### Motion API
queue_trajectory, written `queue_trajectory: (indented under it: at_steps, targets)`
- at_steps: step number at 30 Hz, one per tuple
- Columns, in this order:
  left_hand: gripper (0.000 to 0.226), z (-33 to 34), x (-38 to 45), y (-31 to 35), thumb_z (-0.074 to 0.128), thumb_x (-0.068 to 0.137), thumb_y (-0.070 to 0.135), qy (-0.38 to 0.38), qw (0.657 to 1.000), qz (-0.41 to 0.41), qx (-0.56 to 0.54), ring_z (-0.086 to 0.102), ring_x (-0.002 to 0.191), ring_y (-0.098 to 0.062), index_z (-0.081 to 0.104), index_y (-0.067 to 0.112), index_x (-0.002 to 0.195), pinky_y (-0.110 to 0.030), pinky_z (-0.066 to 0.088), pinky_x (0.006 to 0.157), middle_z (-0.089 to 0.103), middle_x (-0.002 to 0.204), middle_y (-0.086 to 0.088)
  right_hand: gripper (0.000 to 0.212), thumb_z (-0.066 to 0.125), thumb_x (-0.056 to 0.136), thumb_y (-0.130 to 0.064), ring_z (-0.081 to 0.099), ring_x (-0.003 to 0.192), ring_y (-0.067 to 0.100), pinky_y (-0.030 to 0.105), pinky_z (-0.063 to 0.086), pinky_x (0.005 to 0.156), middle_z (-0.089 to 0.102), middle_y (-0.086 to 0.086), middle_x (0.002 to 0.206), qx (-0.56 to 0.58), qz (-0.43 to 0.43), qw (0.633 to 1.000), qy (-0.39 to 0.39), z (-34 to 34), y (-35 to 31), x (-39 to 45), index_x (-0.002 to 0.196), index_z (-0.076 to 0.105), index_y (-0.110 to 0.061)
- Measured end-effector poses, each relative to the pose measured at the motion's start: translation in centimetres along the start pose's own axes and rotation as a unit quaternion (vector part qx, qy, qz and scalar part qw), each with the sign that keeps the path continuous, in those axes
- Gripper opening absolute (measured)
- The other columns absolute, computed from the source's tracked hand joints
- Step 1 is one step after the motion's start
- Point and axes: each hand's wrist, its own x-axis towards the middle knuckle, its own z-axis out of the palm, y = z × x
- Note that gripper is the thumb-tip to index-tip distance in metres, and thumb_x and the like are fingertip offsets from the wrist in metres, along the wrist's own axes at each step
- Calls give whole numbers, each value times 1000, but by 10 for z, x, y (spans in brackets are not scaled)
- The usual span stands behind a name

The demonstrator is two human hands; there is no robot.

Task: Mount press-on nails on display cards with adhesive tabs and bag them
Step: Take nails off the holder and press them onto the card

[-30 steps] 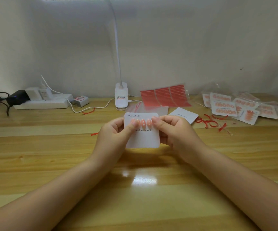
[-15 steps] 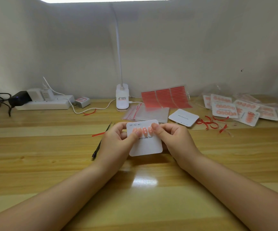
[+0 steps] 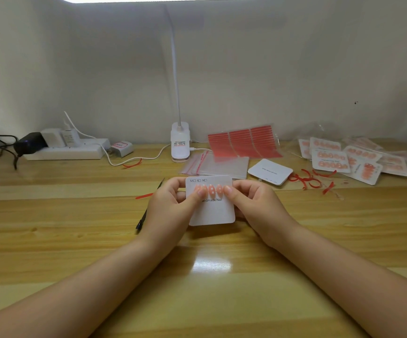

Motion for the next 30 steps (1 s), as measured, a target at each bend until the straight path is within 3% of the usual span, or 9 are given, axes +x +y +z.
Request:
queue_trajectory:
  at_steps: [7,13,16,20,23,28,30]
  targets:
    - [14,0,1,1,68,89,20,4,1000,0,-5,74,82,-15,62,21,102,-30,58,68,76,83,-1,23,56,95,-13,68,99,39,51,55,89,71,25,102,78,19,996,-40,-3,-2,2,100,69,5]
    - [9,0,0,1,67,90,18,4,1000,-9,5,74,81,-20,64,19,99,-37,59,70,76,82,-7,15,63,92,-14,66,99,42,60,50,90,72,22,97,11,-4,1000,-14,-2,2,1,93,71,-1]
    - [5,-2,2,1,62,93,18,9,1000,-20,1,72,86,-24,67,17,96,-43,58,73,74,88,-9,15,62,93,-13,67,98,39,57,52,90,72,21,97,7,-3,1000,-23,-2,2,1,95,71,-2]
    - [8,-3,4,0,62,93,20,21,1000,-12,11,72,86,-18,70,21,94,-32,57,68,75,90,0,18,59,94,-12,69,96,37,49,56,86,72,22,99,32,10,999,-38,-2,0,2,98,70,2]
    - [6,-3,4,-3,62,93,20,23,999,-18,27,72,83,-14,69,20,94,-26,55,62,75,86,2,20,58,94,-11,67,98,41,52,55,86,70,26,100,42,18,998,-34,-2,-2,2,98,70,4]
    - [7,-1,3,-3,64,90,15,37,996,-13,78,71,77,-12,66,21,90,-23,51,58,74,80,0,13,60,93,-9,68,96,37,55,53,87,72,20,95,-37,0,999,-23,0,-2,0,91,71,-3]
    - [9,-2,3,-2,61,88,17,39,985,4,167,68,79,-12,62,24,94,-25,48,59,71,84,2,13,61,93,-10,69,87,30,52,53,80,72,17,90,-73,-10,997,-27,0,-1,-2,89,72,-4]
